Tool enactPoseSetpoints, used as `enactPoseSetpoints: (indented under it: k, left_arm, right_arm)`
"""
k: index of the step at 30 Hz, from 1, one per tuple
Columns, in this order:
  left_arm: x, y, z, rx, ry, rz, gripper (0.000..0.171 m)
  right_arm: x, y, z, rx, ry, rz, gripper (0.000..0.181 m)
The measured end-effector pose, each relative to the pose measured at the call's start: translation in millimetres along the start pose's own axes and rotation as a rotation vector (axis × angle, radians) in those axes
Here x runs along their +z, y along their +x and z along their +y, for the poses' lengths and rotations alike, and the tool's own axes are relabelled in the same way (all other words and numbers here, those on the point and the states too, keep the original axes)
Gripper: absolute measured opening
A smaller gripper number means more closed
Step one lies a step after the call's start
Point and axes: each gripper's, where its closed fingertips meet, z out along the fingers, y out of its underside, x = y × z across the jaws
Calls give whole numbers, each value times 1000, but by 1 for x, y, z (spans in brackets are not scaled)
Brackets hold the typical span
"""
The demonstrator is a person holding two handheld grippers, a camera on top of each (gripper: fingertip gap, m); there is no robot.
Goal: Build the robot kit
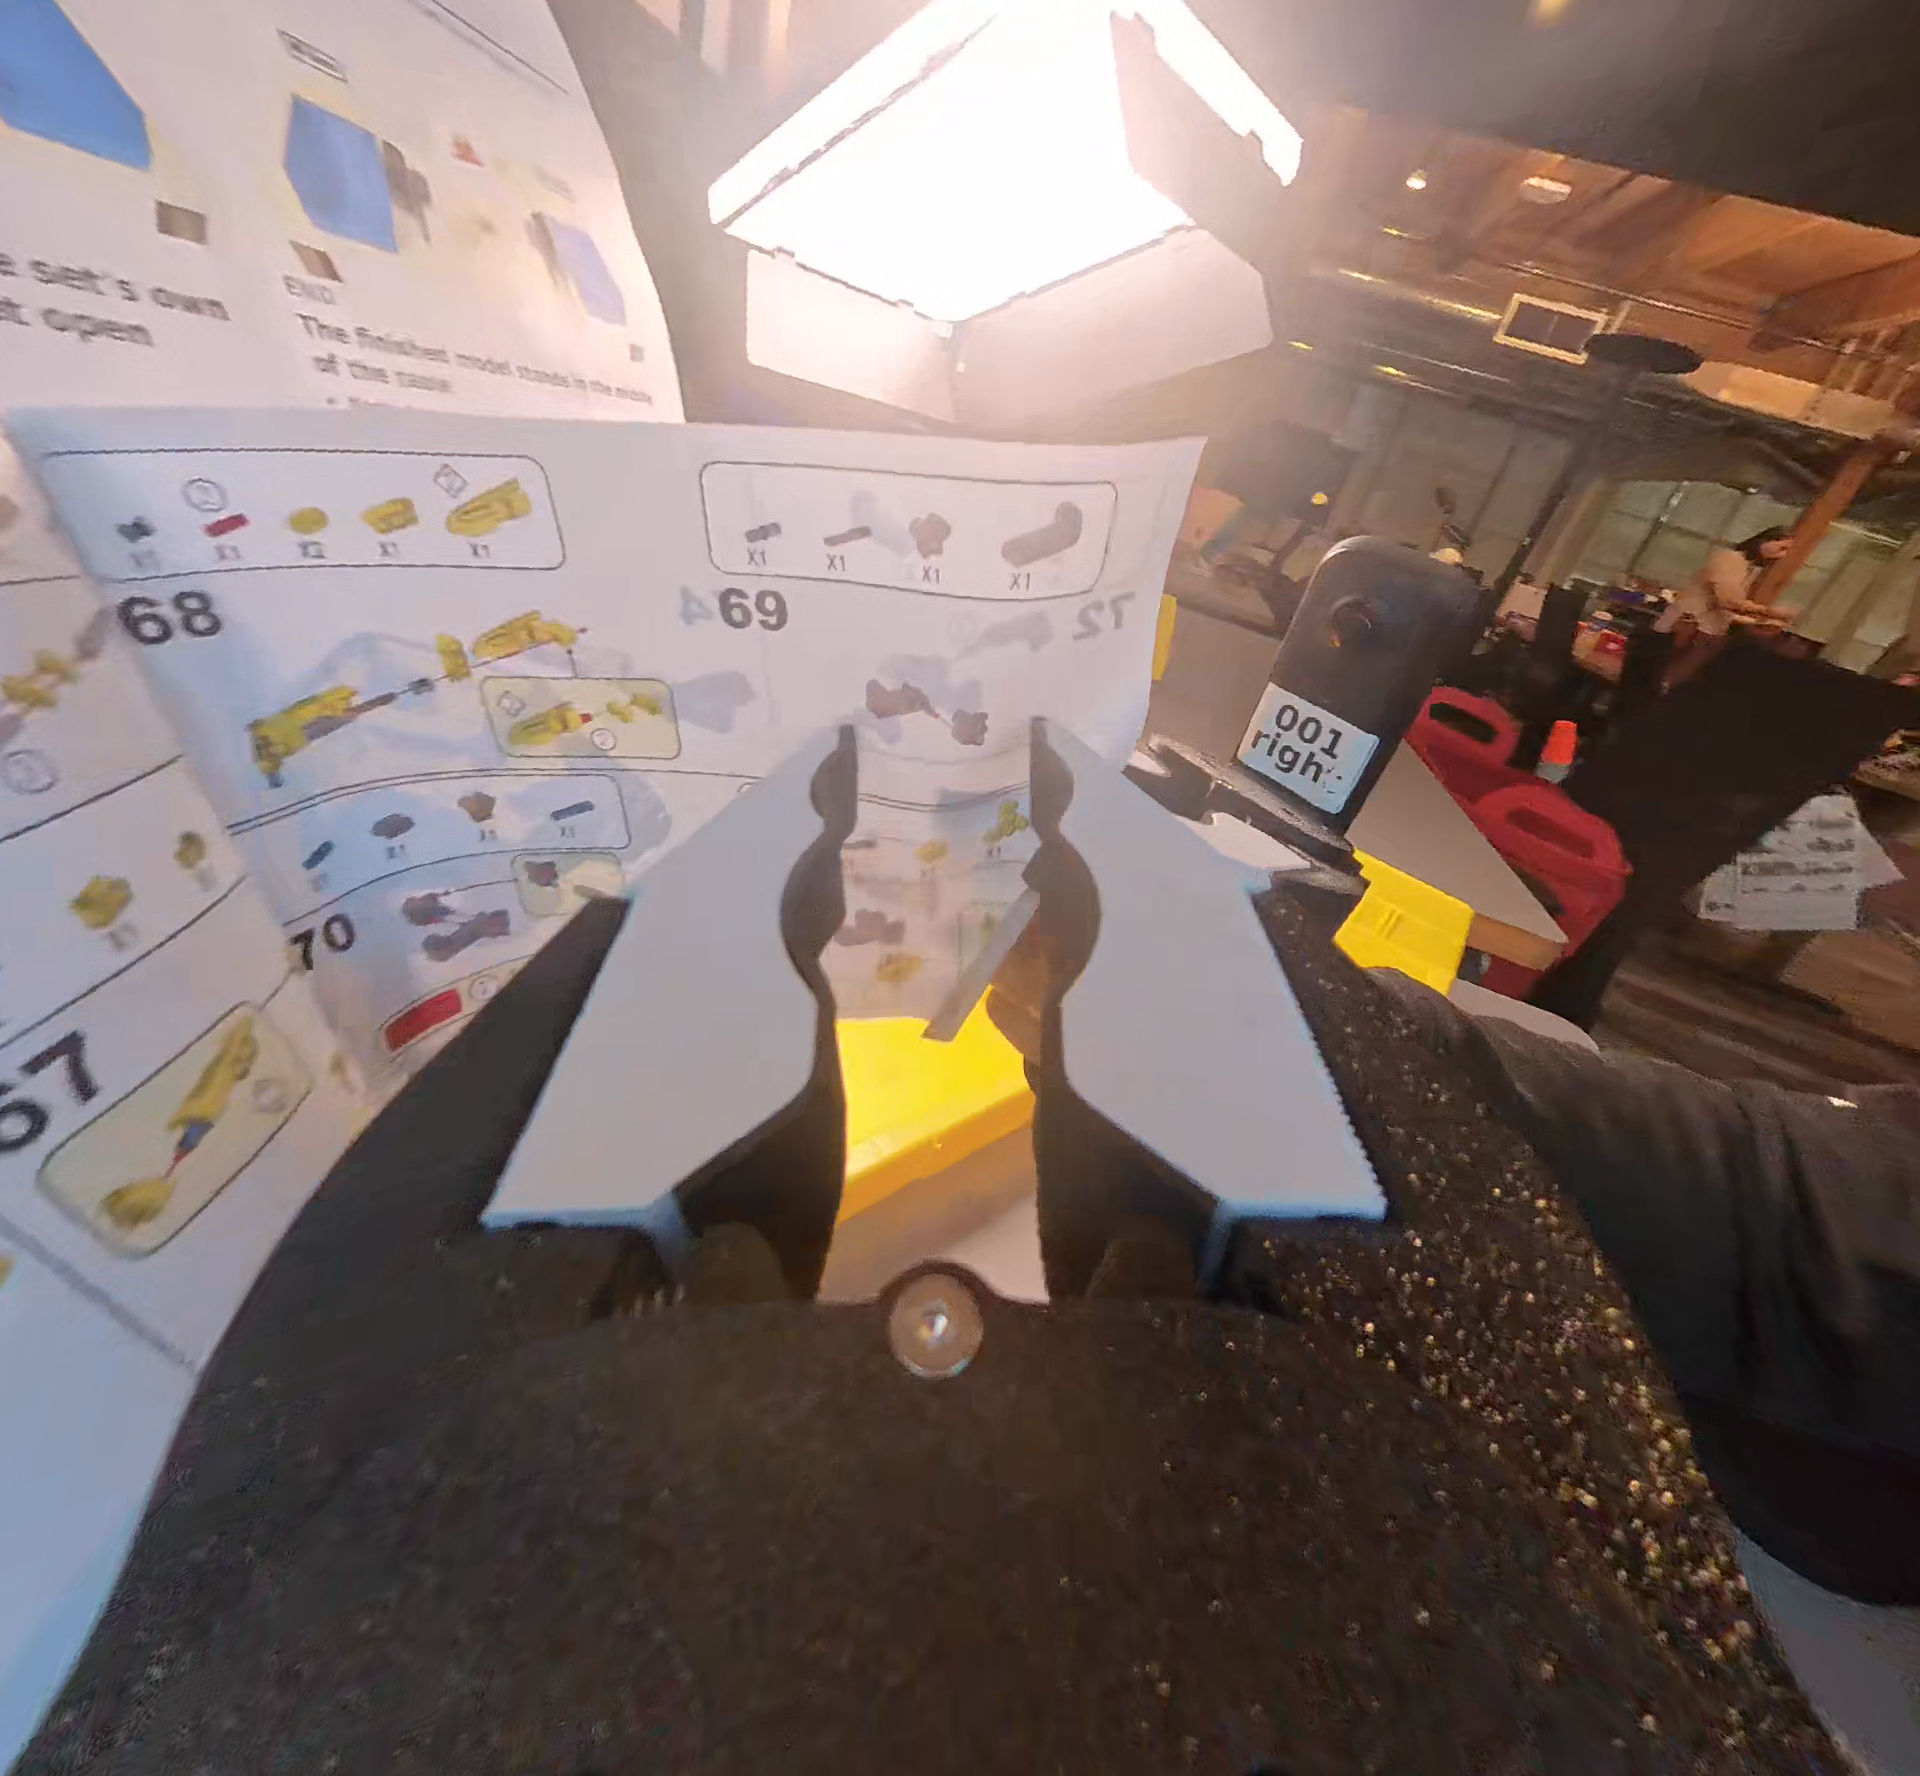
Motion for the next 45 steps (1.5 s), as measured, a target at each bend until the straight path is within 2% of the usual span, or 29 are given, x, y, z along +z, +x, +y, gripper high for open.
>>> enactPoseSetpoints:
  k: [5,10,11,13,14,15,16,18,22,28,32,37,40,45]
  left_arm:
    - [9,1,2,49,-38,12,0]
    - [4,-7,1,54,-50,-13,0]
    - [3,-4,-1,58,-33,-4,3]
    - [2,3,-5,48,-7,20,44]
    - [4,5,-4,36,-11,22,59]
    - [6,6,-3,33,-19,19,64]
    - [9,6,-1,41,-27,11,58]
    - [13,5,4,73,-50,-9,32]
    - [12,4,5,79,-63,-4,0]
    - [8,0,8,78,-60,-25,0]
    - [6,0,17,102,-80,-78,20]
    - [-5,-11,33,221,-124,-232,33]
    - [-9,-13,38,250,-143,-269,39]
    - [-13,-13,37,266,-154,-288,42]
  right_arm:
    - [-6,7,1,11,0,14,20]
    - [-18,16,-3,54,31,12,14]
    - [-20,17,-4,64,35,11,13]
    - [-20,17,-4,75,41,8,15]
    - [-20,15,-3,70,37,3,16]
    - [-18,13,-1,61,30,-6,17]
    - [-16,10,1,52,19,-15,17]
    - [-12,3,3,43,9,-34,18]
    - [-12,6,3,52,13,-17,19]
    - [-24,16,3,105,41,-2,18]
    - [-33,36,0,143,77,76,14]
    - [-61,101,5,186,62,420,13]
    - [-67,112,4,225,81,457,2]
    - [-62,107,3,205,71,451,0]
